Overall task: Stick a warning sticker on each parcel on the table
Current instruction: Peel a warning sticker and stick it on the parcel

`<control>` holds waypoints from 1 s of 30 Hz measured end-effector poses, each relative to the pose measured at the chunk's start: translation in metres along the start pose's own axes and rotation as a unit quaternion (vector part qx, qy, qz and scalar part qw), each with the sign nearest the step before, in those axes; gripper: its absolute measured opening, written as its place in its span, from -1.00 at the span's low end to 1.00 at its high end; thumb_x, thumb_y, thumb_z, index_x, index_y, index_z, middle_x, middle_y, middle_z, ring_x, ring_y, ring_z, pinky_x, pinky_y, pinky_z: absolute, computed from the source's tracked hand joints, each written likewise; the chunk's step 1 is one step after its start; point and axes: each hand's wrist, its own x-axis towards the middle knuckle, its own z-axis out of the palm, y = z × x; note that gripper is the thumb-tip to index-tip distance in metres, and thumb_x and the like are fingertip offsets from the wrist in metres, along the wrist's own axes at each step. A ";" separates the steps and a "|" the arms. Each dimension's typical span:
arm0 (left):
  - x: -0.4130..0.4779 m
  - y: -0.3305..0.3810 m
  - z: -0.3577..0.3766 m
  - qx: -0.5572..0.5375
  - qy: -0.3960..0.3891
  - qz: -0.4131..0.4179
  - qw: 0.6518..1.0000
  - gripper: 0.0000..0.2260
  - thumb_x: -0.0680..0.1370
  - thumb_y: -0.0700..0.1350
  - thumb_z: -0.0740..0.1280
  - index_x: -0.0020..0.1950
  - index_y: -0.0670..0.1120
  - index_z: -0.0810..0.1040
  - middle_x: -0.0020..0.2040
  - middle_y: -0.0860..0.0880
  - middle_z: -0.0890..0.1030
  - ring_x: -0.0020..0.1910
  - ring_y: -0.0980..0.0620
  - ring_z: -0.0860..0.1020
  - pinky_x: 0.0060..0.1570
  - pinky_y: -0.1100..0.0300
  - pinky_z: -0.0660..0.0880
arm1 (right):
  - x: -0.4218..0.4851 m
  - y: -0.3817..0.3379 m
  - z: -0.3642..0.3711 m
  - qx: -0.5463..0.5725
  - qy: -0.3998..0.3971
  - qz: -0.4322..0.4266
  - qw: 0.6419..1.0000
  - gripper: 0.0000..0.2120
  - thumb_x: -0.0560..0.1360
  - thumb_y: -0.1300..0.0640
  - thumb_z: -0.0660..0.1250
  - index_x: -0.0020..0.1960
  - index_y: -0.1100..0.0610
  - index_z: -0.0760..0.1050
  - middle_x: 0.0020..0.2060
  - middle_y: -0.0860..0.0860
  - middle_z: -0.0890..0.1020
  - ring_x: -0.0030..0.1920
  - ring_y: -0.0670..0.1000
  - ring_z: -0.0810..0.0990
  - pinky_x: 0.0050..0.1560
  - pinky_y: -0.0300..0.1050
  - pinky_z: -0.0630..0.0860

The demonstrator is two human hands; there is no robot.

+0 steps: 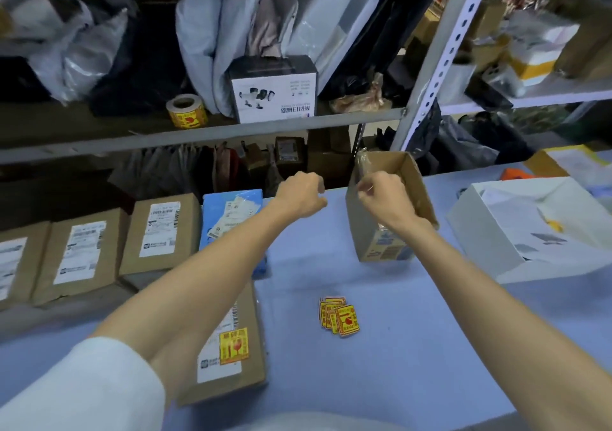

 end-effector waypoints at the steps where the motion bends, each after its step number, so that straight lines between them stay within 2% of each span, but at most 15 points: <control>1: -0.010 -0.018 0.003 -0.019 0.000 -0.028 0.999 -0.73 0.51 -0.04 0.33 0.19 -0.06 0.56 0.10 -0.08 0.62 0.05 -0.09 0.57 -0.02 0.06 0.51 | -0.002 -0.014 0.010 0.011 -0.022 -0.016 1.000 -0.80 0.46 0.26 0.30 0.01 0.22 0.65 -0.08 0.13 0.69 -0.04 0.11 0.64 -0.02 -0.03 0.56; 3: -0.037 -0.055 0.008 -0.066 -0.003 -0.084 0.994 -0.75 0.51 -0.07 0.32 0.18 -0.07 0.56 0.07 -0.08 0.63 0.04 -0.09 0.58 0.02 0.03 0.53 | -0.010 -0.043 0.033 0.047 -0.062 -0.022 0.997 -0.81 0.47 0.23 0.31 0.02 0.22 0.65 -0.06 0.11 0.70 -0.04 0.09 0.64 0.00 -0.03 0.57; 7: -0.108 -0.116 0.029 -0.140 0.038 -0.166 0.975 -0.76 0.48 -0.17 0.32 0.14 -0.09 0.58 0.01 -0.09 0.63 0.03 -0.09 0.57 -0.05 0.13 0.45 | -0.041 -0.089 0.089 0.079 -0.155 -0.014 0.985 -0.81 0.46 0.20 0.32 0.00 0.26 0.63 -0.06 0.14 0.70 -0.02 0.14 0.63 0.00 -0.03 0.54; 10: -0.159 -0.140 0.055 -0.135 0.052 -0.180 0.973 -0.66 0.45 -0.20 0.34 0.23 -0.10 0.52 0.14 -0.13 0.52 0.17 -0.11 0.48 0.13 0.11 0.39 | -0.077 -0.110 0.125 0.068 -0.238 0.003 0.969 -0.74 0.47 0.11 0.35 0.06 0.27 0.56 0.01 0.19 0.65 0.07 0.20 0.58 0.03 0.02 0.52; 13: -0.198 -0.148 0.074 -0.130 0.080 -0.238 0.959 -0.50 0.51 -0.23 0.31 0.43 -0.15 0.29 0.32 -0.16 0.32 0.31 -0.16 0.30 0.29 0.07 0.28 | -0.111 -0.118 0.147 0.067 -0.295 0.031 0.953 -0.59 0.50 0.03 0.36 0.24 0.24 0.46 0.14 0.18 0.60 0.17 0.19 0.53 0.10 -0.01 0.46; 15: -0.217 -0.152 0.081 -0.175 0.079 -0.310 0.931 -0.43 0.54 -0.23 0.31 0.49 -0.17 0.13 0.38 -0.18 0.21 0.35 -0.21 0.23 0.32 0.01 0.26 | -0.129 -0.118 0.156 0.079 -0.317 0.054 0.944 -0.49 0.50 -0.01 0.37 0.34 0.21 0.37 0.19 0.18 0.57 0.19 0.17 0.54 0.12 -0.02 0.46; 17: -0.232 -0.161 0.089 -0.243 0.044 -0.358 0.900 -0.39 0.53 -0.16 0.36 0.48 -0.16 0.11 0.39 -0.18 0.19 0.38 -0.21 0.24 0.33 -0.02 0.27 | -0.143 -0.120 0.163 0.108 -0.328 0.056 0.937 -0.42 0.50 0.03 0.37 0.44 0.15 0.28 0.23 0.17 0.55 0.19 0.14 0.56 0.16 0.00 0.49; 19: -0.245 -0.171 0.095 -0.307 0.009 -0.338 0.889 -0.39 0.46 -0.11 0.44 0.42 -0.12 0.23 0.34 -0.14 0.34 0.35 -0.15 0.36 0.31 -0.04 0.38 | -0.156 -0.122 0.167 0.151 -0.315 0.049 0.936 -0.40 0.52 0.07 0.35 0.49 0.09 0.21 0.24 0.14 0.57 0.17 0.10 0.59 0.15 -0.03 0.52; 21: -0.256 -0.175 0.098 -0.346 0.002 -0.307 0.887 -0.38 0.40 -0.15 0.48 0.39 -0.04 0.29 0.29 -0.09 0.45 0.31 -0.09 0.42 0.26 -0.06 0.44 | -0.166 -0.124 0.169 0.191 -0.293 0.056 0.935 -0.35 0.50 0.07 0.38 0.51 0.06 0.17 0.26 0.07 0.56 0.17 0.05 0.58 0.09 -0.11 0.51; 24: -0.271 -0.173 0.100 -0.429 0.009 -0.300 0.852 -0.25 0.40 -0.14 0.49 0.48 0.12 0.18 0.34 -0.01 0.44 0.31 -0.03 0.44 0.26 -0.04 0.48 | -0.179 -0.125 0.169 0.258 -0.288 0.103 0.917 -0.19 0.43 0.06 0.47 0.54 0.00 0.10 0.30 -0.02 0.48 0.23 0.00 0.51 0.13 -0.13 0.49; 27: -0.278 -0.169 0.104 -0.465 0.040 -0.315 0.827 -0.25 0.45 -0.18 0.46 0.52 0.08 0.15 0.41 0.02 0.38 0.34 -0.03 0.43 0.23 0.06 0.49 | -0.192 -0.127 0.170 0.300 -0.277 0.118 0.905 -0.28 0.46 0.07 0.45 0.50 -0.05 0.15 0.30 -0.07 0.46 0.17 -0.07 0.50 0.20 -0.10 0.47; 30: -0.284 -0.163 0.105 -0.467 0.049 -0.311 0.826 -0.27 0.49 -0.20 0.43 0.54 0.09 0.12 0.45 0.01 0.37 0.34 -0.04 0.44 0.20 0.05 0.51 | -0.205 -0.128 0.167 0.329 -0.260 0.114 0.901 -0.37 0.47 0.08 0.43 0.42 -0.15 0.19 0.22 -0.14 0.50 0.12 -0.07 0.56 0.17 -0.15 0.50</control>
